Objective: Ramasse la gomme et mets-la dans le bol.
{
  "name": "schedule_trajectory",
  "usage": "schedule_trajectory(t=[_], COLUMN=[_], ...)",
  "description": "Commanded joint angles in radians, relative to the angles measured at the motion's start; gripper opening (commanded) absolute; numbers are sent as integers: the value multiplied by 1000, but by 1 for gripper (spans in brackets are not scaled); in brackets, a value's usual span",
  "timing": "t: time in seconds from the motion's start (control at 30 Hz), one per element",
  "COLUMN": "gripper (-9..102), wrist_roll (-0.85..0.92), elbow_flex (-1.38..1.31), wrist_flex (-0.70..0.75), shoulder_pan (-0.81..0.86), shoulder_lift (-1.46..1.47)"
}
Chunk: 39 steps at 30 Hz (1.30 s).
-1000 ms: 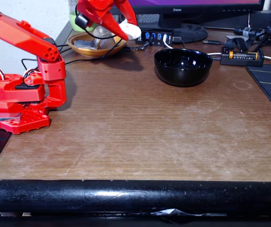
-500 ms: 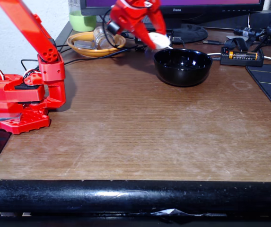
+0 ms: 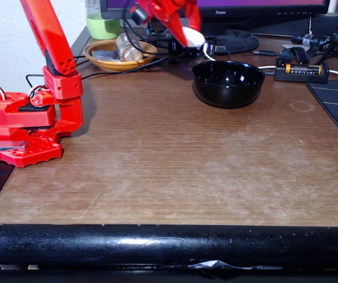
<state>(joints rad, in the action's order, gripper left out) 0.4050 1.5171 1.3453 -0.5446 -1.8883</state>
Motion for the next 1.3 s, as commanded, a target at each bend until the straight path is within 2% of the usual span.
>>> schedule_trajectory(t=[0.0, 0.27, 0.93, 1.2, 1.27], gripper=[-4, -4, -3, 10, 10], wrist_roll=[-46, -11, -8, 12, 26], elbow_flex=[-190, -434, -655, -723, -735], wrist_flex=[21, 26, 12, 2, -2], shoulder_pan=[-17, 129, 150, 152, 152], shoulder_lift=[15, 252, 558, 632, 646])
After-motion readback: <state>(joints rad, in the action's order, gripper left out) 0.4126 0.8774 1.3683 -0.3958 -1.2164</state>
